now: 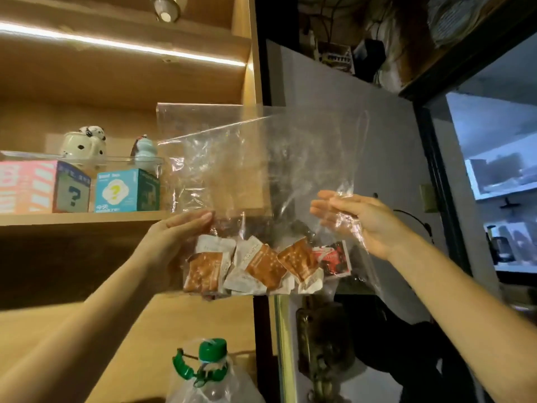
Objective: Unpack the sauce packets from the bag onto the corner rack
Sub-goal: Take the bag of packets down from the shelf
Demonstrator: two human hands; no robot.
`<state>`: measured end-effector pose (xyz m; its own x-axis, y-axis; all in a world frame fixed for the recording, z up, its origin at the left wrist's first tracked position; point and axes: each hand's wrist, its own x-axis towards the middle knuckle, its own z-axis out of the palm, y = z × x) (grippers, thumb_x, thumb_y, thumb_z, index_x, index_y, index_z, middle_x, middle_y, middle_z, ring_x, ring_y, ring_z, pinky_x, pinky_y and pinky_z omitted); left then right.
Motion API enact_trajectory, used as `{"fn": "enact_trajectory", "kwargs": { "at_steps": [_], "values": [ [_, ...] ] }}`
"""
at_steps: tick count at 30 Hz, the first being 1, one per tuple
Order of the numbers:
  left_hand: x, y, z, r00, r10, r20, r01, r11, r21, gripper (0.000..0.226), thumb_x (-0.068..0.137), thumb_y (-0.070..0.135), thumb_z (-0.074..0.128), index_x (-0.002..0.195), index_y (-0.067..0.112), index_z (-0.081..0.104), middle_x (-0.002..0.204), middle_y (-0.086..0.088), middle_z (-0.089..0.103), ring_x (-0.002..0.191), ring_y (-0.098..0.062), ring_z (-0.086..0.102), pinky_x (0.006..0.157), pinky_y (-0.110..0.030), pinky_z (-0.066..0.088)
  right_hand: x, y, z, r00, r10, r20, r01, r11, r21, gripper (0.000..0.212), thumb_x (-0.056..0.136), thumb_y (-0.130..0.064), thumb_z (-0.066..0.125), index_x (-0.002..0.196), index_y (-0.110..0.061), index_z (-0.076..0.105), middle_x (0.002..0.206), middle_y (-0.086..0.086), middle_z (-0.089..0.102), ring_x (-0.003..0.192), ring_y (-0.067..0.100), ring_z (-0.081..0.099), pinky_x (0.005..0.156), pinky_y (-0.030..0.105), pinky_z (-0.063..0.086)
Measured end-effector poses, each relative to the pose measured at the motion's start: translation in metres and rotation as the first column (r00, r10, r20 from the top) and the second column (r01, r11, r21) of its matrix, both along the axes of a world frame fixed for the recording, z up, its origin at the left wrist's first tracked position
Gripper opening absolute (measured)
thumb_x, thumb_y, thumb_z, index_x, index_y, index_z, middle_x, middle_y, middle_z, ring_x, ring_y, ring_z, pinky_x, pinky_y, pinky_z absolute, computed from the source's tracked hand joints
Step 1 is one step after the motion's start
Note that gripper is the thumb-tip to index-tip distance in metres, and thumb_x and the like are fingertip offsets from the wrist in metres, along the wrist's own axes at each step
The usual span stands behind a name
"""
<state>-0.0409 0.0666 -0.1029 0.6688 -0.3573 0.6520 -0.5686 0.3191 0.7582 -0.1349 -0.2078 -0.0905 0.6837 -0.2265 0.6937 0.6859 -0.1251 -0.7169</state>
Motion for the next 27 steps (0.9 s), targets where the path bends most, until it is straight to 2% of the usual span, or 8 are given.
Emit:
{"fn": "enact_trajectory", "kwargs": {
  "at_steps": [4,6,10,14,17,20,24,27],
  "values": [
    [-0.018,0.003,-0.078,0.991,-0.033,-0.133,0.03,0.999,-0.025,0.025,0.069,0.019,0.06,0.091,0.012,0.068,0.074,-0.006,0.073,0.058,-0.015,0.068,0.046,-0.021,0.053,-0.015,0.005,-0.067,0.987,0.1,-0.129,-0.089,0.992,0.089,0.021,0.09,-0.006,0.05,0.101,-0.005,0.067,0.104,0.009,0.073,0.093,0.019,0.07,0.076,0.029,0.058],
    [-0.026,0.006,-0.117,0.978,-0.054,-0.203,0.052,0.998,-0.019,0.023,0.071,0.017,0.058,0.09,0.009,0.069,0.072,-0.007,0.072,0.055,-0.014,0.066,0.044,-0.019,0.051,-0.02,0.006,-0.102,0.969,0.141,-0.204,-0.118,0.986,0.121,0.022,0.09,-0.006,0.049,0.102,-0.006,0.068,0.101,0.01,0.073,0.092,0.02,0.07,0.075,0.029,0.058],
    [-0.042,0.014,-0.189,0.909,-0.066,-0.411,0.054,0.998,-0.042,0.029,0.072,0.015,0.06,0.1,0.005,0.064,0.072,-0.006,0.071,0.057,-0.013,0.067,0.046,-0.019,0.053,-0.034,0.014,-0.168,0.928,0.2,-0.315,-0.152,0.973,0.172,0.021,0.091,-0.007,0.047,0.097,-0.008,0.067,0.089,0.007,0.075,0.08,0.016,0.071,0.074,0.028,0.058],
    [-0.073,0.023,-0.251,0.858,-0.049,-0.512,0.032,0.999,-0.043,0.031,0.075,0.016,0.059,0.102,0.002,0.064,0.076,-0.009,0.07,0.058,-0.015,0.068,0.048,-0.022,0.053,-0.053,0.024,-0.233,0.879,0.23,-0.418,-0.139,0.962,0.237,0.021,0.091,-0.009,0.048,0.096,-0.01,0.068,0.087,0.005,0.075,0.082,0.016,0.072,0.068,0.026,0.058],
    [-0.096,0.034,-0.291,0.832,0.031,-0.555,-0.017,0.999,0.029,0.024,0.078,0.018,0.062,0.099,0.007,0.068,0.082,-0.011,0.073,0.069,-0.022,0.07,0.059,-0.03,0.057,-0.066,0.031,-0.282,0.827,0.274,-0.491,-0.13,0.942,0.308,0.021,0.088,-0.01,0.049,0.09,-0.012,0.07,0.086,0.005,0.076,0.08,0.015,0.072,0.071,0.028,0.058],
    [-0.119,0.046,-0.333,0.816,0.15,-0.558,-0.12,0.989,0.091,0.029,0.071,0.019,0.065,0.096,0.005,0.069,0.081,-0.014,0.073,0.067,-0.022,0.069,0.058,-0.028,0.057,-0.079,0.041,-0.338,0.761,0.357,-0.542,-0.12,0.898,0.423,0.019,0.082,-0.009,0.054,0.095,-0.009,0.068,0.087,0.006,0.075,0.079,0.017,0.072,0.066,0.028,0.059],
    [-0.15,0.063,-0.395,0.743,0.237,-0.626,-0.191,0.971,0.141,0.017,0.072,0.012,0.066,0.086,0.004,0.071,0.076,-0.013,0.074,0.062,-0.02,0.069,0.057,-0.027,0.056,-0.094,0.061,-0.411,0.644,0.437,-0.628,-0.056,0.845,0.532,0.023,0.091,-0.006,0.046,0.104,-0.006,0.065,0.088,0.007,0.075,0.081,0.018,0.072,0.064,0.028,0.058],
    [-0.163,0.082,-0.437,0.685,0.289,-0.669,-0.197,0.957,0.211,0.03,0.068,0.021,0.069,0.091,0.003,0.071,0.085,-0.018,0.073,0.073,-0.029,0.069,0.066,-0.034,0.056,-0.099,0.078,-0.456,0.561,0.477,-0.677,-0.024,0.827,0.562,0.024,0.092,-0.007,0.046,0.103,-0.009,0.067,0.093,0.007,0.075,0.084,0.019,0.072,0.065,0.027,0.058]
  ]
}}
